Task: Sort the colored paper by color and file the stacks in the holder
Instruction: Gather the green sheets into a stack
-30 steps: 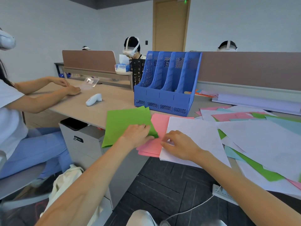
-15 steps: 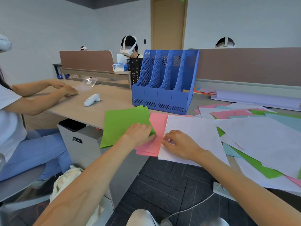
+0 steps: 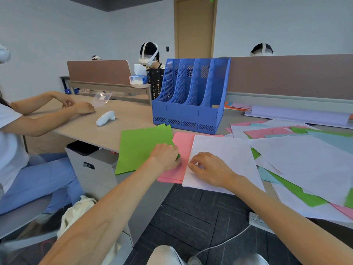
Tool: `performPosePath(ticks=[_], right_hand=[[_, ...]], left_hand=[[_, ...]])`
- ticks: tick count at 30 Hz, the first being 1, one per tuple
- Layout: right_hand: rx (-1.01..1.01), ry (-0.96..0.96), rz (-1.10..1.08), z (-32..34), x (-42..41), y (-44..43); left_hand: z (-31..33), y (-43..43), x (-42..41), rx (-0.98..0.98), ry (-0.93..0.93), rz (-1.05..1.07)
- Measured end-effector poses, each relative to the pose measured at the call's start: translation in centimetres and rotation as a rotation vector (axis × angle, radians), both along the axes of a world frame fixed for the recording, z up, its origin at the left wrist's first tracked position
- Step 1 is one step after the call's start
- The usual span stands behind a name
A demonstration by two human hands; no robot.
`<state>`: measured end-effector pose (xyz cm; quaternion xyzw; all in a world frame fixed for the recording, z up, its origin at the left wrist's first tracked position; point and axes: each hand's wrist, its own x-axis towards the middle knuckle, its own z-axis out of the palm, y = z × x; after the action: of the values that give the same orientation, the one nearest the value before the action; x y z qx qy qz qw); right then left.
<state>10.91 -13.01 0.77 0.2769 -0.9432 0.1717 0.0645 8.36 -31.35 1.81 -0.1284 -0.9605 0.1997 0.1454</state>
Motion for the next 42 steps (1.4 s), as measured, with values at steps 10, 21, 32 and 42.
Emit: performPosePath(ticks=[10, 21, 32, 42], right_hand=[[0.005, 0.012, -0.012, 0.0, 0.1, 0.9], [0.032, 0.01, 0.005, 0.1, 0.8, 0.5], [0.598, 0.466, 0.02, -1.9, 4.2, -0.2], [0.126, 0.401, -0.221, 5.2, 2.5, 5.3]], left_hand=[[0.1, -1.2, 1.0, -0.296, 0.035, -0.171], [-1.1, -3.7, 0.4, -0.256, 0.114, -0.225], [-2.1, -5.2, 0.3, 0.504, 0.022, -0.005], [-2.5, -6.0, -0.7, 0.559, -0.099, 0.034]])
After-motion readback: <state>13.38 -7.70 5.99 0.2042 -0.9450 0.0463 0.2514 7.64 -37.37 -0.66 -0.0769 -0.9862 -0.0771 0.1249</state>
